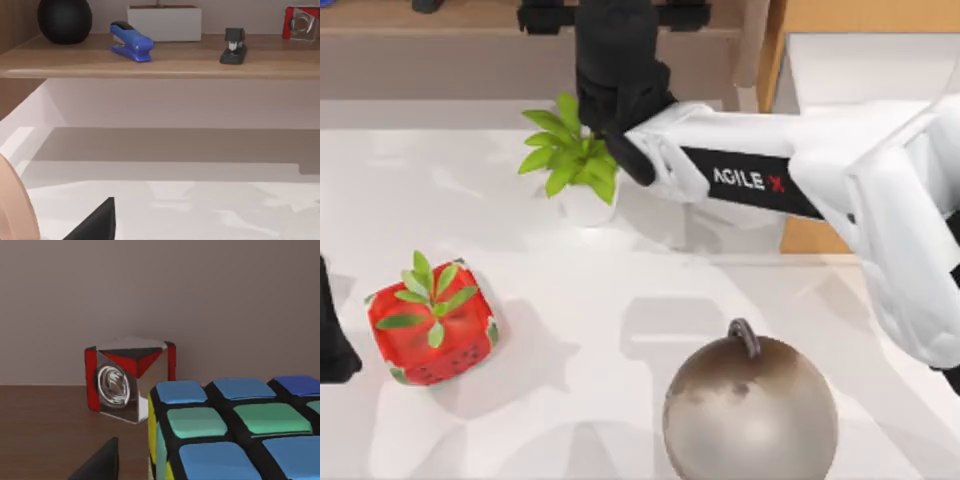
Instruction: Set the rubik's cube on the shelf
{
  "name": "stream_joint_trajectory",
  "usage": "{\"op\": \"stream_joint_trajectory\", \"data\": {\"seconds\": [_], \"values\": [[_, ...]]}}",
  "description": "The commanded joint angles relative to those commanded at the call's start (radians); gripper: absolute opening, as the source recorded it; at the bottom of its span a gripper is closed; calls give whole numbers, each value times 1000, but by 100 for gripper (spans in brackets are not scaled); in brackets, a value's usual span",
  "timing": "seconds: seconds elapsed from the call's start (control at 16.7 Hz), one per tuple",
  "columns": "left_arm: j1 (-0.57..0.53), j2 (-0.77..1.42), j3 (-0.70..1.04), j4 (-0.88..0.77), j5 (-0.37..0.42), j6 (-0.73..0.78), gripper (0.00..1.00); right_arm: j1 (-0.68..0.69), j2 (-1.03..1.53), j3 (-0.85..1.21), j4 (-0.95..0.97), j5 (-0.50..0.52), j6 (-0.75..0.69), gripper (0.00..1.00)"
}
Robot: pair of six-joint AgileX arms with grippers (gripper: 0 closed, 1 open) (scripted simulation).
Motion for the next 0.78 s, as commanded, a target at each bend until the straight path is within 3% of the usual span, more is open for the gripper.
{"op": "stream_joint_trajectory", "data": {"seconds": [0.36, 0.78], "values": [[0, 0, 0, 0, 0, 0, 100, -18, -142, -228, 247, -75, -174, 100], [0, 0, 0, 0, 0, 0, 100, -30, -455, -771, 750, -230, -586, 100]]}}
